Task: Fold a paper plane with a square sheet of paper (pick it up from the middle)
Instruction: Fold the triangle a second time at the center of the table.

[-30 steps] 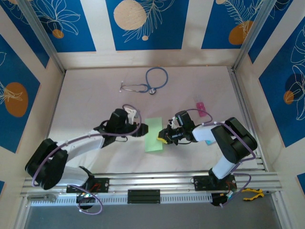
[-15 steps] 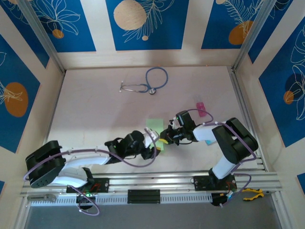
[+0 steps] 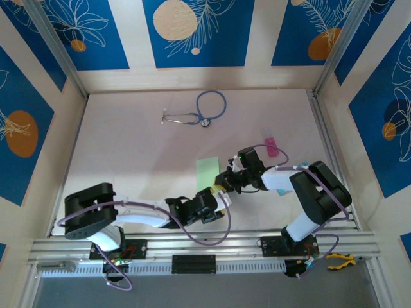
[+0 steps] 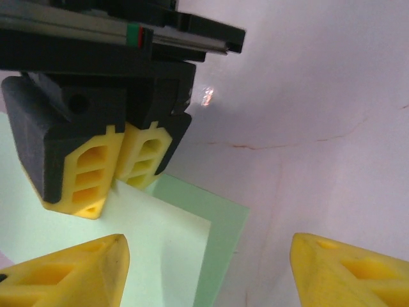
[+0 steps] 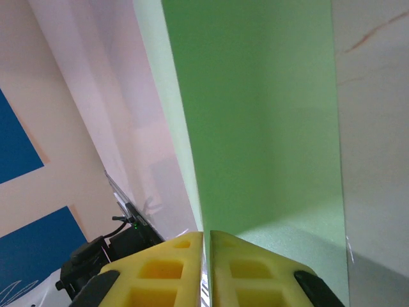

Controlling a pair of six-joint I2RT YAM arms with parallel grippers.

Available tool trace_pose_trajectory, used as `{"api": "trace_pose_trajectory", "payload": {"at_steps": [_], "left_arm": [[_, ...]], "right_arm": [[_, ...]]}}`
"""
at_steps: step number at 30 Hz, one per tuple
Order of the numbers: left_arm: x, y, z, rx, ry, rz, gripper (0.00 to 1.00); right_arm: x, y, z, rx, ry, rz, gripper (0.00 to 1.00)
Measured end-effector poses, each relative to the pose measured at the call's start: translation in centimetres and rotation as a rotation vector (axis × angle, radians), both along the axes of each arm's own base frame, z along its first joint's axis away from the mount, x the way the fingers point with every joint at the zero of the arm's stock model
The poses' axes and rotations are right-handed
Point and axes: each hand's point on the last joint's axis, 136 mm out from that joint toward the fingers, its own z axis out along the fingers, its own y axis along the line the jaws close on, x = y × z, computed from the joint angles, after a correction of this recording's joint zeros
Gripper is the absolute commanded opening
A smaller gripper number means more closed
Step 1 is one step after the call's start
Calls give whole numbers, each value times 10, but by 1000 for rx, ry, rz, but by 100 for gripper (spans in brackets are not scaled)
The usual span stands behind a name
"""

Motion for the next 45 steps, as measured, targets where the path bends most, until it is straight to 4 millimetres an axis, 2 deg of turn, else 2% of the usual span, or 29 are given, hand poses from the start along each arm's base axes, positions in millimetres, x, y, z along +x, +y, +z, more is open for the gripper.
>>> {"api": "trace_pose_trajectory", "payload": {"at_steps": [8,18,34,40,45], "left_arm": [[13,7,-6,61,-113,79,68],[19,-1,-6,75,-165,97,60],[21,-3,0,48,-178,119,20],[21,-2,5,30,-169,130,8],[19,2,2,42,-152,134,0]], "right_arm": [[-1,0,-1,-2,11,-4,12],[-1,0,0,0,16,-4,12],[-2,-1,-1,-3,20,-5,13],[-2,-1,-2,-6,23,-6,13],[-2,-2,-2,-9,24,-8,13]]}}
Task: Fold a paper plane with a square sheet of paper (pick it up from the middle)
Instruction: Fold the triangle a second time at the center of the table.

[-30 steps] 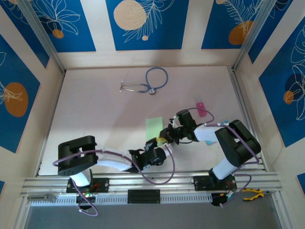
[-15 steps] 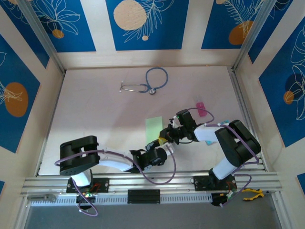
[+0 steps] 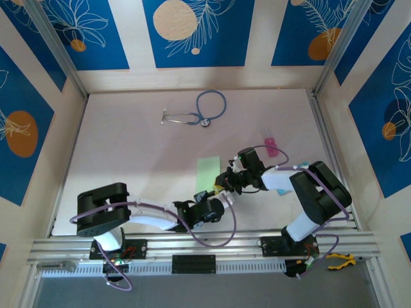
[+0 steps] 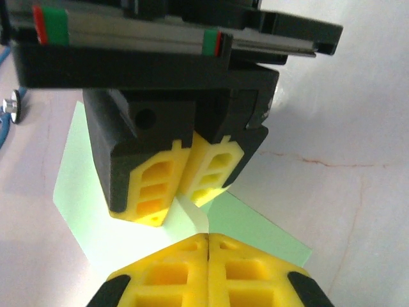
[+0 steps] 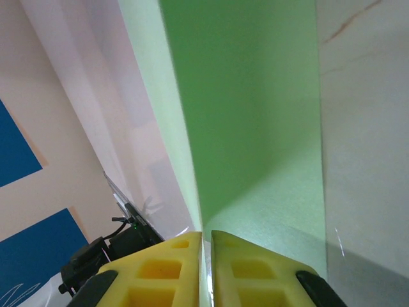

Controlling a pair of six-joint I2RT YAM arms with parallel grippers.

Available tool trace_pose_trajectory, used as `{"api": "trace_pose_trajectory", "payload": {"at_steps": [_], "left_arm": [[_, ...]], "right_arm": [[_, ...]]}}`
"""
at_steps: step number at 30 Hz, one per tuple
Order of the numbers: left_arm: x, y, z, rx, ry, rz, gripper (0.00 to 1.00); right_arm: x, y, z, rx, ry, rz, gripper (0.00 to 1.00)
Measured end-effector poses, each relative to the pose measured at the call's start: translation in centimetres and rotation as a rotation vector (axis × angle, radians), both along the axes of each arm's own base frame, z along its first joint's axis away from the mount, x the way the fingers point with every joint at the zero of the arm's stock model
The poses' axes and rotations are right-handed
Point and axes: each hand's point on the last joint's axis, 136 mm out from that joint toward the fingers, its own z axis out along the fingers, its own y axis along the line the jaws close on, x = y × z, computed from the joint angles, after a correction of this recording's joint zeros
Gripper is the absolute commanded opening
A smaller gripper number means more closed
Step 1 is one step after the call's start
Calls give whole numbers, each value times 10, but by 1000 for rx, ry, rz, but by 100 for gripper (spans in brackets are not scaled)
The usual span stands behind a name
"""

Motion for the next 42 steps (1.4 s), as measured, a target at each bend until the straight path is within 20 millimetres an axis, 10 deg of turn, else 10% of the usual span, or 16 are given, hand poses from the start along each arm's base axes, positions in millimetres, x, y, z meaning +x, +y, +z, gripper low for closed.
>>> {"api": "trace_pose_trajectory", "payload": {"at_steps": [14,24,42], "left_arm": [[2,0,18,-230,252,45,0],[13,5,12,-448,623,91,0],[15,3,8,-619,810,151,0]], "right_arm": [[6,-25,26,-82,-107,-68,39],[-1,-57,32,-132,-142,-150,33],[-29,-55,10,-157,-77,-109,16]]}}
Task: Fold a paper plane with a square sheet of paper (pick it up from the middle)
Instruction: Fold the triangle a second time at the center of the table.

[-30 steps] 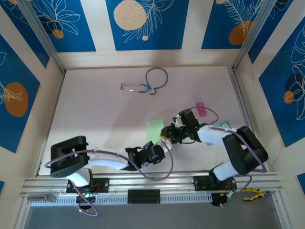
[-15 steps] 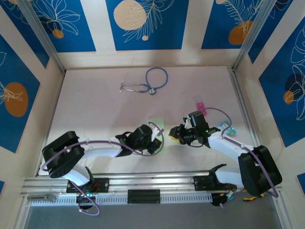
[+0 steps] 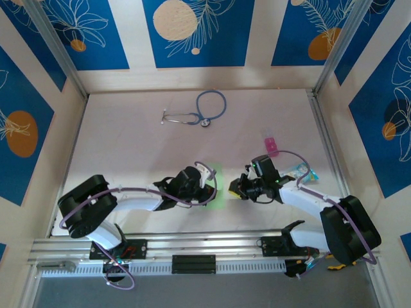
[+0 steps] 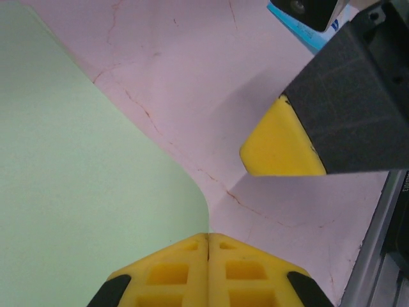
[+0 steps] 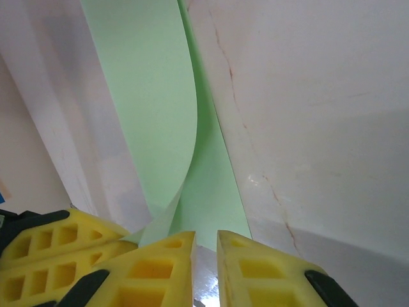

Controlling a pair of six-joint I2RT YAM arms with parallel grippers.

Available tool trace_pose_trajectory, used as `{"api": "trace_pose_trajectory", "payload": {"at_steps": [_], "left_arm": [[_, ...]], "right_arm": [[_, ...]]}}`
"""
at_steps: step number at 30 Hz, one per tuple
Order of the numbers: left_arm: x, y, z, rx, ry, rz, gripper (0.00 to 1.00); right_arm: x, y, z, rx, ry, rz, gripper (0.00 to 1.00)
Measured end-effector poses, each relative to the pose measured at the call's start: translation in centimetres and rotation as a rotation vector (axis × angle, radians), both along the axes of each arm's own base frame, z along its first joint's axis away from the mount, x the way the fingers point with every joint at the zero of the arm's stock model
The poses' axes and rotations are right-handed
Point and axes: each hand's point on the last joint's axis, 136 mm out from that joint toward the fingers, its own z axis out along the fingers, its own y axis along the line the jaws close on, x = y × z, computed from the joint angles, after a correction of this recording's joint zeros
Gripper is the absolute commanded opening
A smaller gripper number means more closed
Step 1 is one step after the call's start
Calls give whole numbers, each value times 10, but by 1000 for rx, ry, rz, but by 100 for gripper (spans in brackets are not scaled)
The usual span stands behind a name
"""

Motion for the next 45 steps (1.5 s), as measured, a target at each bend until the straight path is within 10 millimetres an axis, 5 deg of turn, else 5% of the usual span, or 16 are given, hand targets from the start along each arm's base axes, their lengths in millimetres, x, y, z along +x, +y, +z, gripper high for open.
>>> {"api": "trace_pose_trajectory", "payload": {"at_steps": [13,45], "left_arm": [[2,3,-2,-22,18,37,0],[1,1,-8,-39,39,47,0]], "right_arm": [[-10,13,-2,-6,-2,46,1],[-11,35,-16,8,35,72,3]]}}
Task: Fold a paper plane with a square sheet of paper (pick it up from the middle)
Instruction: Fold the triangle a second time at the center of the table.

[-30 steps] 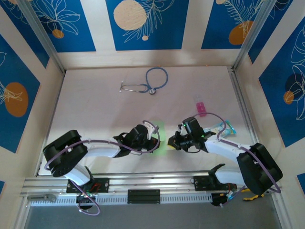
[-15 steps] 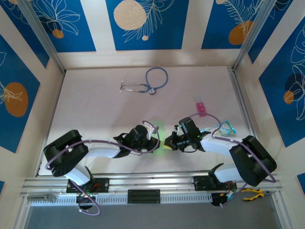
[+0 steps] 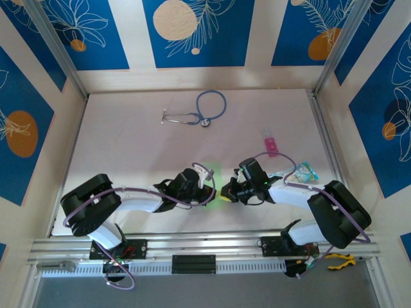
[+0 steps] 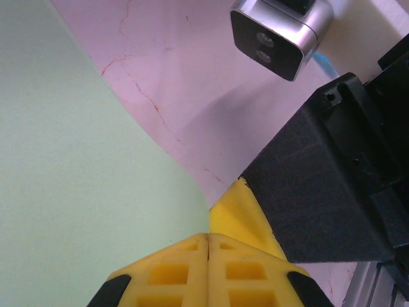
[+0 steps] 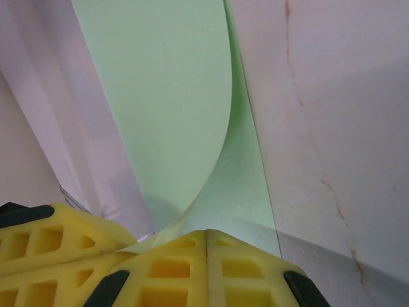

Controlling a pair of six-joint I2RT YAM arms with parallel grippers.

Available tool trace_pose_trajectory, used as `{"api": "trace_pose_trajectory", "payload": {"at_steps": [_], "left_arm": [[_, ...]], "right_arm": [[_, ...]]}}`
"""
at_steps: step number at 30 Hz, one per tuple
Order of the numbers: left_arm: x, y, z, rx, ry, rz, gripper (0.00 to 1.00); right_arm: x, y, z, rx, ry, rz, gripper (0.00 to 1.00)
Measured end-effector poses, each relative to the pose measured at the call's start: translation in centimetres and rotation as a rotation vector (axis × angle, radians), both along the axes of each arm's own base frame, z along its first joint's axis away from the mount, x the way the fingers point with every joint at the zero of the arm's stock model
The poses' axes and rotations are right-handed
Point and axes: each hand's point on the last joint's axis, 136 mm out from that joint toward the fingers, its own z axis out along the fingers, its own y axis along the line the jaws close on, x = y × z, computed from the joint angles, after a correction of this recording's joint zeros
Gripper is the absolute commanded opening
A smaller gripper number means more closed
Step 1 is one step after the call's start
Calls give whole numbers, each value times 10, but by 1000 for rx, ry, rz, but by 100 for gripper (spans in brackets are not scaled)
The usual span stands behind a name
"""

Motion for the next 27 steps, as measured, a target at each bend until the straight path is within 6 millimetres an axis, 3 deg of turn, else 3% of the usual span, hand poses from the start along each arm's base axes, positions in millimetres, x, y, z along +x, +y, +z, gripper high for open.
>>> {"api": "trace_pose_trajectory", "payload": {"at_steps": [18,27], "left_arm": [[-3,1,-8,19,20,-9,5],[-11,6,-20,62,54,-37,26]], "right_arm": [[1,6,-22,-15,52,1,2],[3,8,-22,-19,55,1,1]]}}
